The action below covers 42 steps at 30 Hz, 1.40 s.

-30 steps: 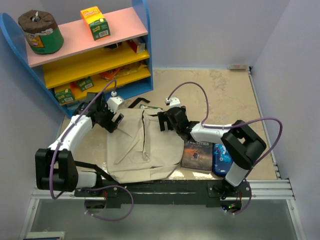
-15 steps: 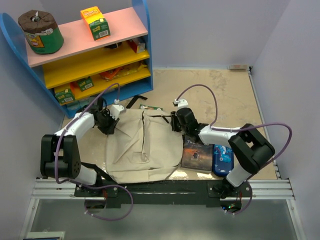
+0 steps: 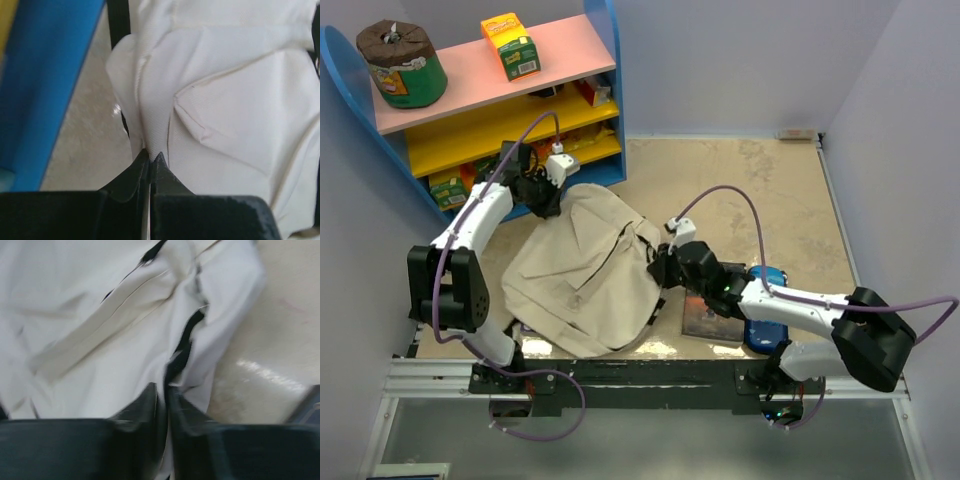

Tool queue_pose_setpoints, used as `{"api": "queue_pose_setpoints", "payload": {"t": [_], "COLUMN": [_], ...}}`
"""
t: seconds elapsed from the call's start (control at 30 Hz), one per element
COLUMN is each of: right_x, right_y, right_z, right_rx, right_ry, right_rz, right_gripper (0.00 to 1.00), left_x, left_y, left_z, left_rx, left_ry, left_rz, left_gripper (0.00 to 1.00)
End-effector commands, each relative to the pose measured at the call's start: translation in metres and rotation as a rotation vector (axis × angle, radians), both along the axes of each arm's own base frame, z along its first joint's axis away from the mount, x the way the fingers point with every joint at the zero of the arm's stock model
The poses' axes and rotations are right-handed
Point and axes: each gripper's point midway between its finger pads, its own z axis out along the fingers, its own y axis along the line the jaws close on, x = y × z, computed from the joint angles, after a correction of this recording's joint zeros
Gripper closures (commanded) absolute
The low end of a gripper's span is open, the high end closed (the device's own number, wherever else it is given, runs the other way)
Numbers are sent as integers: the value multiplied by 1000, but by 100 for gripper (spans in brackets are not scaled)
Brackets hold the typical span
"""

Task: Pack the student bag
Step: Adjust the student bag at the center of the board.

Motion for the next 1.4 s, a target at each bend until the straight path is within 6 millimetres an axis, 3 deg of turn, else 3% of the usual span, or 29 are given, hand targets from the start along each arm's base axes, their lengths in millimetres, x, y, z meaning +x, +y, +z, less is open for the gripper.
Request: {"api": "queue_pose_setpoints", "payload": {"t": [0.0,0.07,0.17,0.2,0.27,0.3,0.4,0.47,0.5,0.53,0.6,0.73,0.9,1.0,1.1,1.2,1.27,1.3,1.37], "right_x": [-55,-57,-47,-42,-32,-25,-14,-9,-4,-3,1,5,-4,-10,-10,-5,-1,1,6], "right_y": [27,19,6,7,-2,2,8,6,10,8,8,-13,-40,-55,-59,-50,-31,-25,-9], "right_z": [-19,-28,-11,8,19,34,50,34,41,30,31,17,22,29,43,60,71,74,70], "right_rx": [79,53,31,42,2,-1,-26,-112,-124,-169,-186,-305,-314,-314,-300,-268,-210,-230,-245], "right_ry": [143,167,116,68,26,-9,-49,-23,-31,-13,-22,-8,-7,-11,-40,-105,-159,-194,-221], "right_rz": [103,71,14,11,-32,-34,-37,-52,-59,-62,-69,-143,-204,-225,-232,-180,-116,-66,-11], "right_gripper": [61,42,34,33,33,34,39,40,41,41,43,43,42,41,41,41,41,41,40], "left_x": [37,35,24,20,9,6,-2,-6,-7,-8,-10,-10,-7,-7,-15,-33,-50,-67,-79], "left_y": [-32,-37,-44,-44,-43,-41,-32,-27,-25,-22,-19,-14,-6,-5,-17,-43,-70,-87,-102], "left_z": [30,24,15,15,7,10,8,4,5,5,4,0,-1,12,27,39,38,26,13], "left_rx": [-73,-52,-41,-29,0,10,53,80,91,103,119,146,172,159,101,-1,-39,-46,-59], "left_ry": [-119,-109,-78,-83,-63,-75,-92,-95,-103,-104,-105,-101,-114,-129,-125,-97,-84,-48,-14], "left_rz": [-21,-34,-72,-86,-97,-103,-104,-100,-98,-95,-97,-90,-82,-86,-116,-183,-254,-293,-329], "left_gripper": [100,100,100,95,90,85,77,72,71,70,67,64,65,66,66,67,66,66,64]}}
